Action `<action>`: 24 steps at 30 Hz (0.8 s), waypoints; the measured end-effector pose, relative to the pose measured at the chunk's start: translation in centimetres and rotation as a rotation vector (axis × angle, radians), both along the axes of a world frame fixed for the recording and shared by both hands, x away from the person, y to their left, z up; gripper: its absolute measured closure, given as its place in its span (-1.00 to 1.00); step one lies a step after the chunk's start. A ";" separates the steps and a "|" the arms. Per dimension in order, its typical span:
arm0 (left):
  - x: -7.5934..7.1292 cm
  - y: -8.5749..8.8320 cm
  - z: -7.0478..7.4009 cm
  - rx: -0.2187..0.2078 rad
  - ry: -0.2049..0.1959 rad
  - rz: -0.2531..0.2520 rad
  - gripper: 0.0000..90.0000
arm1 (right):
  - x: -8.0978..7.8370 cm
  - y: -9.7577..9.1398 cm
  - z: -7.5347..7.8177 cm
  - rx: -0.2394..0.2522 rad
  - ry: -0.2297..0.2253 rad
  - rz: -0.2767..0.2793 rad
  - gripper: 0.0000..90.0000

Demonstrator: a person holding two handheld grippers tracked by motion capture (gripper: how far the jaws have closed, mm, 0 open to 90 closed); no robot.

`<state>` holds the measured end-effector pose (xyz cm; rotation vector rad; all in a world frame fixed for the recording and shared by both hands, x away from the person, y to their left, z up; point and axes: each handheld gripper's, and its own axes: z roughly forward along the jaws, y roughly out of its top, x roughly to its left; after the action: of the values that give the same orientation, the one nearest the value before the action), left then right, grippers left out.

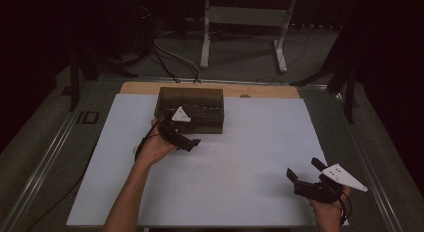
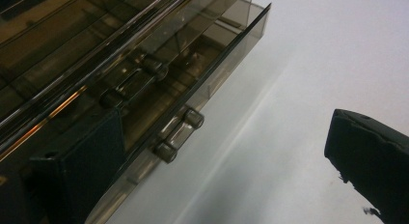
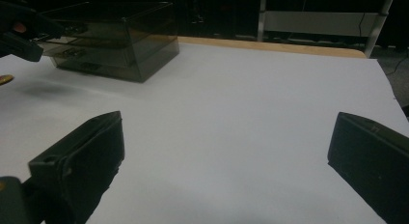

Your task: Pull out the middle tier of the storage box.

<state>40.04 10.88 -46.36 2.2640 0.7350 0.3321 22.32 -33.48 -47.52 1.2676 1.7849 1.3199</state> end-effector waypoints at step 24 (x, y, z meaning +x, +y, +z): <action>1.0 0.2 -0.3 0.095 0.038 0.018 -0.43 | 0.0 0.0 0.0 -0.001 0.001 0.001 -1.00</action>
<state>41.05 11.10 -46.65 2.3600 0.7739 0.3393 22.33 -33.51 -47.52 1.2676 1.7864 1.3192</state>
